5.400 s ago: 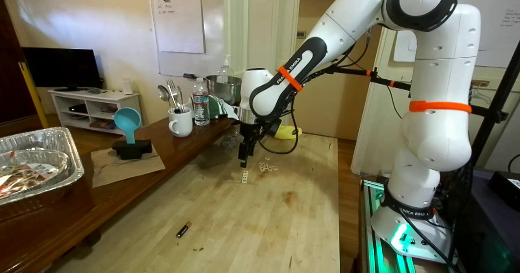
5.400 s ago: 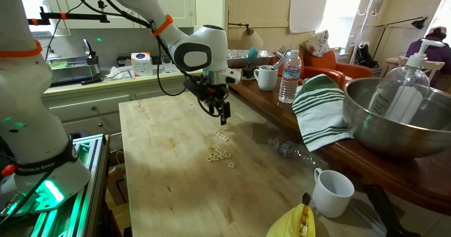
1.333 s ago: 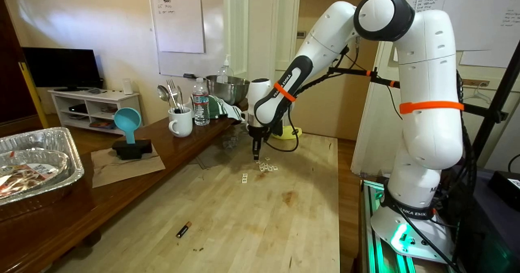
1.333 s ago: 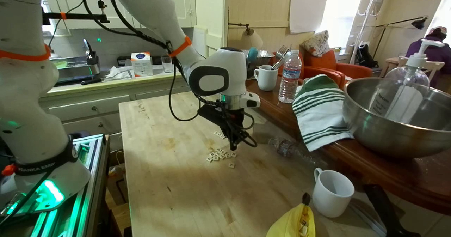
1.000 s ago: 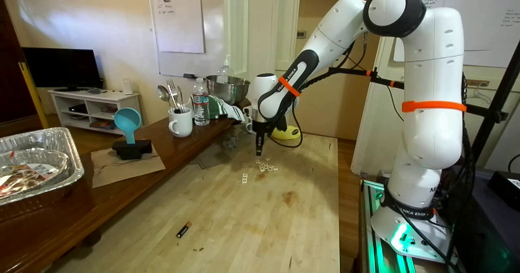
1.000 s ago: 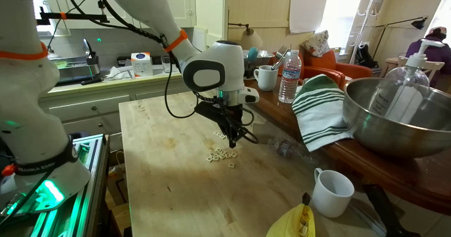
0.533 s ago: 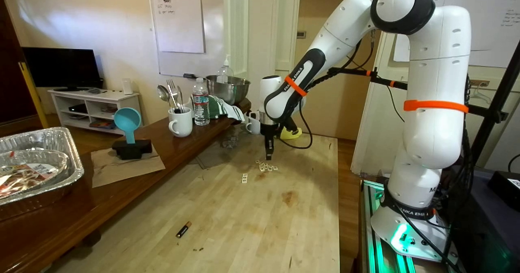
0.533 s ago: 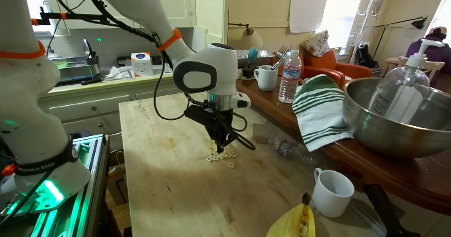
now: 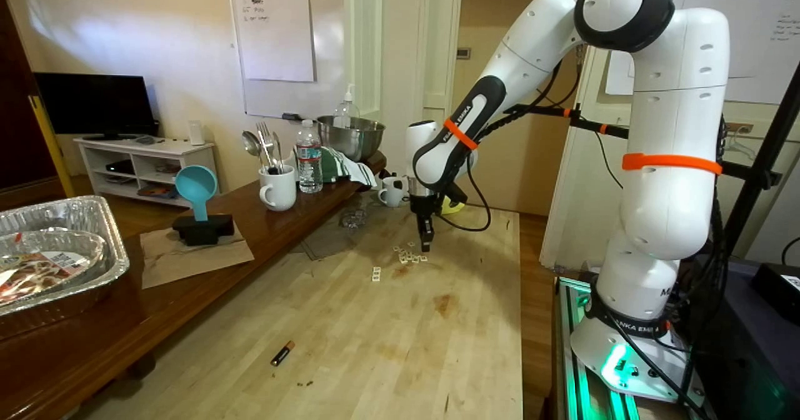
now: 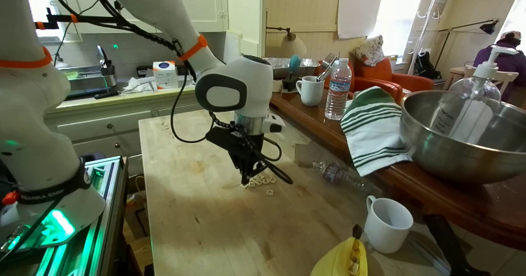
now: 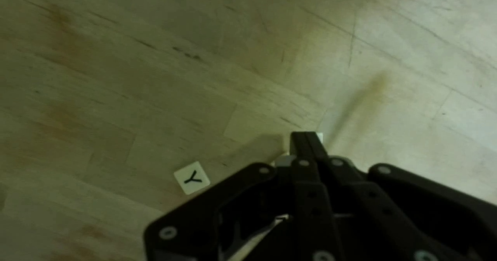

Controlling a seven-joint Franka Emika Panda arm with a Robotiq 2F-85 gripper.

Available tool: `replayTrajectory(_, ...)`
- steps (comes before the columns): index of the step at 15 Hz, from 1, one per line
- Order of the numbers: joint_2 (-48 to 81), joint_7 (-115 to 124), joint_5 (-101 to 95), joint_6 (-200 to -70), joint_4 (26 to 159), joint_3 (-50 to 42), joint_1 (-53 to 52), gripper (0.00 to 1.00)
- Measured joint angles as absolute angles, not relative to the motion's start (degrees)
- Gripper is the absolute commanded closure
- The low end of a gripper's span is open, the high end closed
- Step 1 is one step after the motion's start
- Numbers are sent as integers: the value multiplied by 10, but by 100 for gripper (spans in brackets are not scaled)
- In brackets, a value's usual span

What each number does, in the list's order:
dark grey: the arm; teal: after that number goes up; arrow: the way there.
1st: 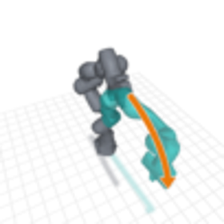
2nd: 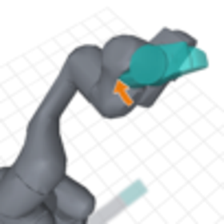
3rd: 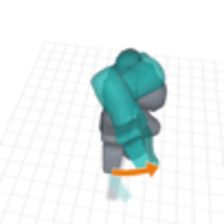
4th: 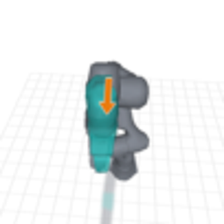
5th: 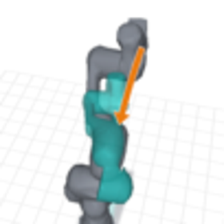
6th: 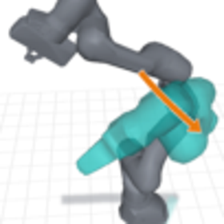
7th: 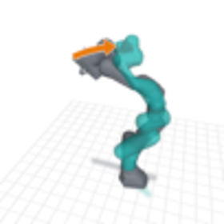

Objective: Move the letter pieces on the table

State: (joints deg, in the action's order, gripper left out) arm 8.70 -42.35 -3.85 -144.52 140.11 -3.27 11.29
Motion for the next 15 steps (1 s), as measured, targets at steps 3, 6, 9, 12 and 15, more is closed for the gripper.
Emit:
replayTrajectory(3, 88, -423, -32, -1445, 1402, -35, 113, 100)
replayTrajectory(6, 90, -423, -27, -1445, 1402, -35, 113, 100)
replayTrajectory(9, 95, -420, -27, -1446, 1402, -35, 112, 100)
replayTrajectory(12, 104, -417, -21, -1446, 1402, -35, 112, 100)
replayTrajectory(15, 111, -412, -17, -1446, 1397, -35, 112, 100)
